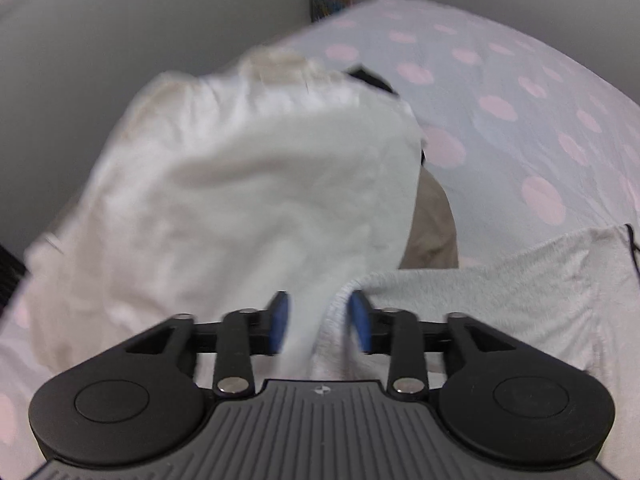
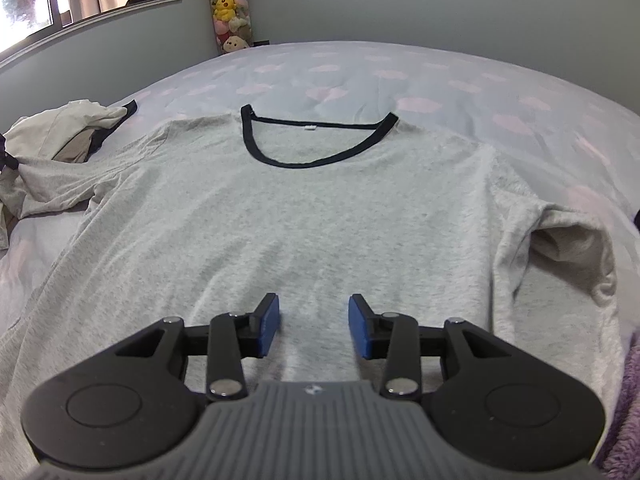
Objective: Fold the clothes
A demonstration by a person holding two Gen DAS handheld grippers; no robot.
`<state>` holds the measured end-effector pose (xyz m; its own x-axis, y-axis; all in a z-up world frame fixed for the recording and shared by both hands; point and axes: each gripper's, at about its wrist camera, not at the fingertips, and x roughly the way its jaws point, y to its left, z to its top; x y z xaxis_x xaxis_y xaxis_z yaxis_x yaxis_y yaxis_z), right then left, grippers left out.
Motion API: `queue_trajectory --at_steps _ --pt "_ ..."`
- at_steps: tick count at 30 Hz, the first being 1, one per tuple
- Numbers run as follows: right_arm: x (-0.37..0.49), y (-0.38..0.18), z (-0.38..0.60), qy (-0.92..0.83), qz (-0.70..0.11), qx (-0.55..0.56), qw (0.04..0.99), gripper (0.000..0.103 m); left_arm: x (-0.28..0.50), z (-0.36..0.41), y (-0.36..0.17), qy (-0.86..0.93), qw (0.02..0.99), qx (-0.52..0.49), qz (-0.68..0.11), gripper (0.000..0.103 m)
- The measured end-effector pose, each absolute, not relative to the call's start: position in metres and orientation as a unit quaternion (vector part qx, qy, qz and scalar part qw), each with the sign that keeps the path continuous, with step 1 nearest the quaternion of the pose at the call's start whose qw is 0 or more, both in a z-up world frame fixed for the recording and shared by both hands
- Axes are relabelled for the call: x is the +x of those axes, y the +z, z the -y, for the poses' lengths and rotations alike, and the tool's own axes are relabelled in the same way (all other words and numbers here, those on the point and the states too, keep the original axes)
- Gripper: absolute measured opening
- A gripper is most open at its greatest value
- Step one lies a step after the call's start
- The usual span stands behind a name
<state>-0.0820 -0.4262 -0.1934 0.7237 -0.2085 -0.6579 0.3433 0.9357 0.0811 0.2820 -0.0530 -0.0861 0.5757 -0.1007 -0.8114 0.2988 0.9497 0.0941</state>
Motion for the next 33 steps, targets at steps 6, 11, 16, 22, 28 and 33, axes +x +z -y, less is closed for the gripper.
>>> queue_trajectory --at_steps 6,11,16,22,28,33 --pt "-0.119 -0.174 0.447 -0.217 -0.327 0.139 0.909 0.042 0.219 0.057 -0.061 -0.168 0.888 0.091 -0.420 0.051" --pt "-0.154 -0.159 0.471 -0.286 -0.321 0.183 0.884 0.040 0.157 0.075 -0.052 -0.241 0.874 0.046 -0.419 0.053" --pt "-0.186 -0.151 0.499 -0.352 -0.321 0.239 0.846 0.041 0.102 0.097 -0.049 -0.315 0.860 0.007 -0.401 0.055" --pt "-0.206 -0.172 0.529 -0.374 -0.343 0.299 0.808 0.041 0.061 0.126 -0.068 -0.355 0.837 0.059 -0.413 0.057" --pt "-0.198 -0.187 0.532 -0.360 -0.342 0.325 0.805 0.008 0.042 0.143 -0.101 -0.362 0.810 0.069 -0.457 0.057" --pt "-0.186 -0.148 0.504 -0.342 -0.279 0.260 0.859 0.008 0.031 0.147 -0.119 -0.365 0.799 0.061 -0.474 0.057"
